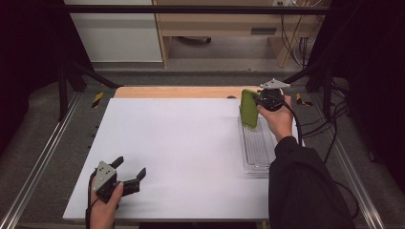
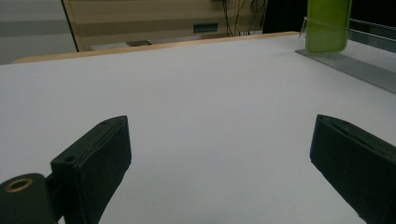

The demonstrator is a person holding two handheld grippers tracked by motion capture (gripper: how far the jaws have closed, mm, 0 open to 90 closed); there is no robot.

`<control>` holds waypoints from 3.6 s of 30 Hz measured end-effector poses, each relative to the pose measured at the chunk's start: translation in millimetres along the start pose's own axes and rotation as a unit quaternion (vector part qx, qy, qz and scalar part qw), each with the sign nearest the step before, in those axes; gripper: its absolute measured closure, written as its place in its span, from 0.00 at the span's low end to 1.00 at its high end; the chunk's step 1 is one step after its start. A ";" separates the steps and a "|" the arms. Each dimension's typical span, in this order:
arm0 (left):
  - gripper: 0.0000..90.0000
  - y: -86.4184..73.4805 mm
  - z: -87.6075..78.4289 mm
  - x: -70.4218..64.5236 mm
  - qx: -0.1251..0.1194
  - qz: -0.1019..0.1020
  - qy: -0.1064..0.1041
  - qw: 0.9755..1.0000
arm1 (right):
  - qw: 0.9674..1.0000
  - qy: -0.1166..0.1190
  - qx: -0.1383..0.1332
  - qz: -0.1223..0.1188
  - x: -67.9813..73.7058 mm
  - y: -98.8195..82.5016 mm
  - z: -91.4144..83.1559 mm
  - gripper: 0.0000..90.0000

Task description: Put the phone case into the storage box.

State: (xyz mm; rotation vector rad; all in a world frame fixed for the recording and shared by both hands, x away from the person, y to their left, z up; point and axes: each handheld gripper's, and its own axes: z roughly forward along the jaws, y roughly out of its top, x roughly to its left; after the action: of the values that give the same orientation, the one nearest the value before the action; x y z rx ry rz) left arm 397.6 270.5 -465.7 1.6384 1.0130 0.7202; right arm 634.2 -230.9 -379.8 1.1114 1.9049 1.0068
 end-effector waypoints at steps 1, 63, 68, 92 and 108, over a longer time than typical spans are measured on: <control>0.05 0.0 0.0 0.0 0.000 0.000 0.000 1.000 | 1.000 -0.002 0.000 0.001 -0.1 -0.3 0.5 0.80; 0.05 0.5 -1.5 2.4 -0.003 -0.002 0.007 1.000 | 0.999 -0.037 0.000 0.036 3.3 -4.3 23.0 0.68; 0.05 0.5 -1.4 2.2 -0.003 0.000 0.006 1.000 | 0.999 -0.037 0.000 0.038 3.0 -4.5 23.6 0.68; 0.05 0.1 -0.7 3.2 -0.003 -0.002 0.008 1.000 | 0.998 -0.047 0.004 0.048 -1.2 -9.1 32.4 0.62; 0.05 -0.2 -0.3 4.3 0.000 -0.003 0.008 1.000 | 0.997 -0.053 0.009 0.054 -3.3 -12.6 37.9 0.59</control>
State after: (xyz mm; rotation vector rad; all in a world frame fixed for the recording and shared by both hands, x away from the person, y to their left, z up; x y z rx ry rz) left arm 399.4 274.4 -465.9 1.6317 1.0293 0.7297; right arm 663.2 -227.8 -407.3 1.2633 1.7899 0.9712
